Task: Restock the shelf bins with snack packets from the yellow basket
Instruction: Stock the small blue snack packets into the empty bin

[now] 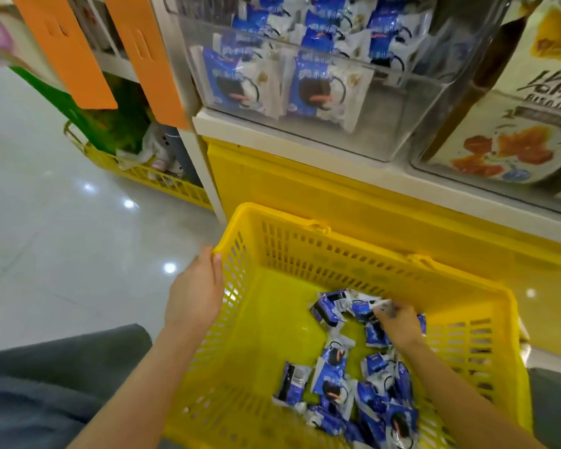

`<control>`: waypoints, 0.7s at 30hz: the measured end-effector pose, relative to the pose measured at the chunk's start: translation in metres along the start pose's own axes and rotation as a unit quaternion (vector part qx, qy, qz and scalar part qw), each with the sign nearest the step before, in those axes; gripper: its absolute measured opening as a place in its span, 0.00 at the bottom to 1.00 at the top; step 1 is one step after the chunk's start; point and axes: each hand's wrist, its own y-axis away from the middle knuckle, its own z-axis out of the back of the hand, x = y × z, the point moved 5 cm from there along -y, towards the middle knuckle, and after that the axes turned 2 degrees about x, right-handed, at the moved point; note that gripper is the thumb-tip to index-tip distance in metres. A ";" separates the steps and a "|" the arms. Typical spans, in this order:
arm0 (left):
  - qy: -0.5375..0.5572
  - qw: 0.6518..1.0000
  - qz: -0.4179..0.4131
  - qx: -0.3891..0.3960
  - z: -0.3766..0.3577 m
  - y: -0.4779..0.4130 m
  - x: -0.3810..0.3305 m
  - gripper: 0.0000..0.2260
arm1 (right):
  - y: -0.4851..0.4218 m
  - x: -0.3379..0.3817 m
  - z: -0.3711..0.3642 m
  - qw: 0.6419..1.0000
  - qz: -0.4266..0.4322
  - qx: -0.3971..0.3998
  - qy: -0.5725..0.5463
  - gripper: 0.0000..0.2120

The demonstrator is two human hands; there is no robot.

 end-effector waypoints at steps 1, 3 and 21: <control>0.001 1.000 -0.002 -0.003 0.000 0.000 0.000 0.13 | -0.004 -0.002 -0.002 1.000 -0.010 -0.009 -0.012 0.11; 0.004 1.000 -0.004 -0.009 0.000 0.001 0.000 0.12 | -0.007 -0.005 -0.008 0.999 -0.033 0.003 -0.005 0.11; 0.247 0.928 -0.128 0.247 -0.038 0.071 -0.068 0.26 | 0.115 0.111 0.009 0.905 0.361 0.146 0.174 0.07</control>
